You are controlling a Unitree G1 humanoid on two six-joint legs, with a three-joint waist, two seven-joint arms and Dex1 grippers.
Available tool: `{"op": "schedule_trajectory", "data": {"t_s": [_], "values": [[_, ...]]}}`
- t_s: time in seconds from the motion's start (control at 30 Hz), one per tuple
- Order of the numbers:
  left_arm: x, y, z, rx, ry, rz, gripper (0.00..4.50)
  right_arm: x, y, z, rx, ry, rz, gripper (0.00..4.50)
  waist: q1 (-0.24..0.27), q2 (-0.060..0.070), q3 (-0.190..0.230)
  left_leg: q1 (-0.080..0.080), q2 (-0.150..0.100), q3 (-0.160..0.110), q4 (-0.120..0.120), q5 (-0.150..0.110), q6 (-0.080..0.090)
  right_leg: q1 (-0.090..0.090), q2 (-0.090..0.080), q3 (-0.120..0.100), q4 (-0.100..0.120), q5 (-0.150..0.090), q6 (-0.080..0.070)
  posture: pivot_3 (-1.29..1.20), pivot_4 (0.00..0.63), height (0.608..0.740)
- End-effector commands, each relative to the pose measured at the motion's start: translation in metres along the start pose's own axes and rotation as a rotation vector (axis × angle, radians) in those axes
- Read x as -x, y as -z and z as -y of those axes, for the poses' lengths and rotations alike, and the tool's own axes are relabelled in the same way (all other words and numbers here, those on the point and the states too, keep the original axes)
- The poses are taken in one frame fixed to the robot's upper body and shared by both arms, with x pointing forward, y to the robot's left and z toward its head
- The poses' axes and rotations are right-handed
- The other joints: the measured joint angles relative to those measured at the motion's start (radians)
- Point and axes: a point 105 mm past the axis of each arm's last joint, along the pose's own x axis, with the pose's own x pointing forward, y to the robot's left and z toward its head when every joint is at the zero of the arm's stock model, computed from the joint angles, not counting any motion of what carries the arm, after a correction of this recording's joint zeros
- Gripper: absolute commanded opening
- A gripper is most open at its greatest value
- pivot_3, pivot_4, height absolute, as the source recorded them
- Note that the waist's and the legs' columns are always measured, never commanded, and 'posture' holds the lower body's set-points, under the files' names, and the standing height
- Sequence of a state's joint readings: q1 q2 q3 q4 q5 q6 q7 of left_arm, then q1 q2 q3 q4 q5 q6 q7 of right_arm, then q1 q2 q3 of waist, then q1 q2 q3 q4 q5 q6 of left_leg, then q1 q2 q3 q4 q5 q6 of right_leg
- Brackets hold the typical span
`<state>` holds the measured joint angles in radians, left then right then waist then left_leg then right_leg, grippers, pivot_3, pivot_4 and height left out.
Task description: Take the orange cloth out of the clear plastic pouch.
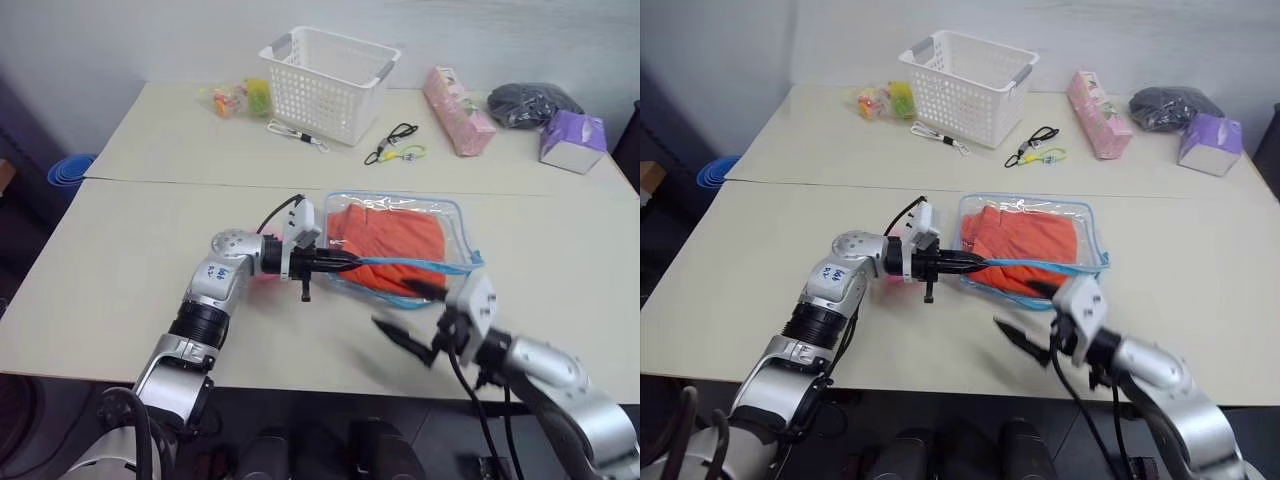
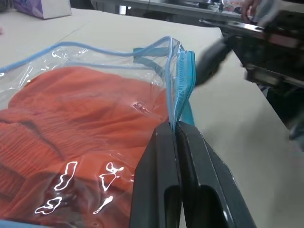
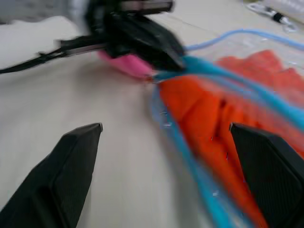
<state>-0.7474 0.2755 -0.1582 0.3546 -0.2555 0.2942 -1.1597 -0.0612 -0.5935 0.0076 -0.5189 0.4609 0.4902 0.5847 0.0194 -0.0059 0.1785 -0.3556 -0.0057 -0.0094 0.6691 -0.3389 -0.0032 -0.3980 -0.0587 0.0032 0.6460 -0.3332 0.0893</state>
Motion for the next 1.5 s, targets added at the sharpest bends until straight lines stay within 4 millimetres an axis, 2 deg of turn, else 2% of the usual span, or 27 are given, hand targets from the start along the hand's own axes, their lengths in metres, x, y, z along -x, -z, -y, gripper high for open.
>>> {"op": "schedule_trajectory", "data": {"t_s": [0.03,0.13,0.2,0.43,0.53,0.87,1.1,1.2,1.5], "values": [[0.0,-0.009,0.004,-0.029,-0.003,0.032,0.02,-0.012,0.005,0.009,0.01,0.026,-0.048,4.5,0.004,0.0,0.0,-0.001,0.0,0.0,0.0,0.0,0.0,-0.001,0.0,-0.001,0.0,0.0,0.0,0.0,0.15,0.74],[0.001,-0.007,0.005,-0.029,-0.01,0.029,0.02,-0.016,0.008,0.015,0.012,0.046,-0.074,4.5,0.004,0.0,-0.001,-0.008,0.0,-0.001,0.001,0.0,0.0,-0.008,0.0,-0.001,0.004,0.0,0.0,0.0,0.15,0.74],[0.002,-0.005,0.005,-0.027,-0.016,0.029,0.02,-0.019,0.012,0.021,0.026,0.079,-0.103,4.5,0.003,0.0,-0.001,-0.019,-0.001,-0.001,0.011,-0.001,0.001,-0.017,-0.001,-0.001,0.011,0.0,0.0,0.0,0.15,0.74],[0.003,-0.003,0.006,-0.027,-0.022,0.032,0.02,-0.027,0.019,0.036,0.086,0.163,-0.147,4.5,0.0,0.0,-0.001,-0.018,-0.001,0.0,0.014,-0.001,0.0,-0.017,-0.001,0.0,0.012,0.0,0.0,0.0,0.15,0.74],[0.003,-0.003,0.006,-0.028,-0.022,0.034,0.02,-0.032,0.024,0.031,0.092,0.128,-0.179,4.5,-0.002,0.0,-0.001,-0.018,-0.001,0.0,0.013,-0.001,0.0,-0.017,0.0,0.0,0.013,0.0,0.0,0.0,0.15,0.74],[0.001,-0.005,0.006,-0.029,-0.016,0.047,0.02,-0.045,0.036,0.044,0.284,0.167,-0.302,4.5,-0.006,0.0,-0.001,-0.017,-0.001,0.0,0.014,-0.001,0.001,-0.017,-0.001,0.0,0.013,0.0,0.0,0.0,0.15,0.74],[-0.001,-0.006,0.005,-0.009,-0.003,0.057,0.02,-0.053,0.058,0.038,0.178,0.099,-0.378,4.5,-0.012,-0.001,-0.001,-0.016,-0.001,0.0,0.014,-0.001,0.001,-0.015,-0.001,0.0,0.013,0.0,0.0,0.0,0.15,0.74],[-0.002,-0.006,0.004,-0.002,-0.007,0.059,0.0,-0.056,0.062,0.04,0.121,0.094,-0.388,3.9,-0.02,-0.001,-0.002,-0.015,-0.001,0.0,0.013,-0.001,0.0,-0.014,-0.001,0.0,0.013,0.0,0.0,0.0,0.15,0.74],[0.001,-0.005,0.002,0.017,-0.024,0.074,0.0,-0.057,0.051,0.053,0.061,0.106,-0.346,1.02,-0.019,-0.001,-0.002,-0.014,-0.001,0.0,0.014,-0.001,0.0,-0.014,-0.001,0.0,0.013,0.0,0.0,0.0,0.15,0.74]]}}
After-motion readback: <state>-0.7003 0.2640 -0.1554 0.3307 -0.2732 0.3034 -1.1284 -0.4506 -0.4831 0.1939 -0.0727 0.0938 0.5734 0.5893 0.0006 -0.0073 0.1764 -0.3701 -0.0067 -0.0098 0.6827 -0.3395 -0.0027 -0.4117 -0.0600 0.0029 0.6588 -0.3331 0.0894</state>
